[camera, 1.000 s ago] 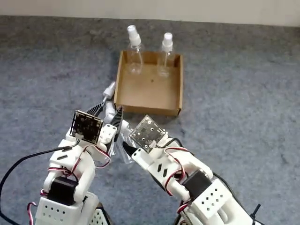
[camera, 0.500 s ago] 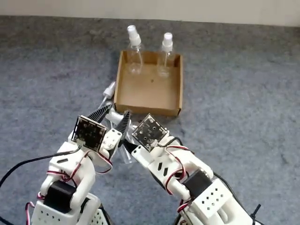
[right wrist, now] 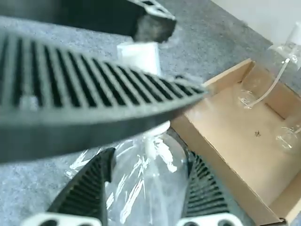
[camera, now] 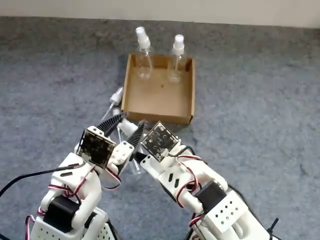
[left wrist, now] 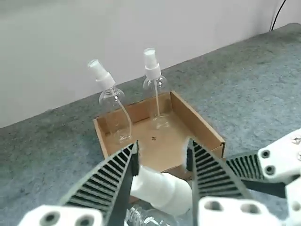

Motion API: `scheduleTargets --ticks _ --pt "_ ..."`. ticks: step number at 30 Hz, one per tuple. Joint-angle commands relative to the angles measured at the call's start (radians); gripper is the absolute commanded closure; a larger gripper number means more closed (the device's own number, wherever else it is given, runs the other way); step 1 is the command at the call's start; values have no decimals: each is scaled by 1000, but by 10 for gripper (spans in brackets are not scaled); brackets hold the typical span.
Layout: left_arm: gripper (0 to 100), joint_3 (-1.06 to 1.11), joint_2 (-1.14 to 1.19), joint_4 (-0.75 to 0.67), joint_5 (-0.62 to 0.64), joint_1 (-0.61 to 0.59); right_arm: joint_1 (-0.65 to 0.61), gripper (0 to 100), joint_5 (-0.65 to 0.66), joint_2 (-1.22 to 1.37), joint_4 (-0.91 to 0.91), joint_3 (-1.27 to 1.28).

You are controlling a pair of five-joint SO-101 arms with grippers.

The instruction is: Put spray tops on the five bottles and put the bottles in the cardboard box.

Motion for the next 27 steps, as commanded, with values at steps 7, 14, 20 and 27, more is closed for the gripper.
scheduleTargets --ticks 7,14,20,27 --pt "773 -143 1 3 87 -225 8 990 5 -5 -31 -12" --pt "774 -119 -1 3 91 -302 12 991 3 -8 -28 -8" --pt "821 -15 1 -12 190 -495 113 993 0 -48 -81 -44" --pt "821 48 12 -41 97 -278 231 994 -38 214 -236 -302"
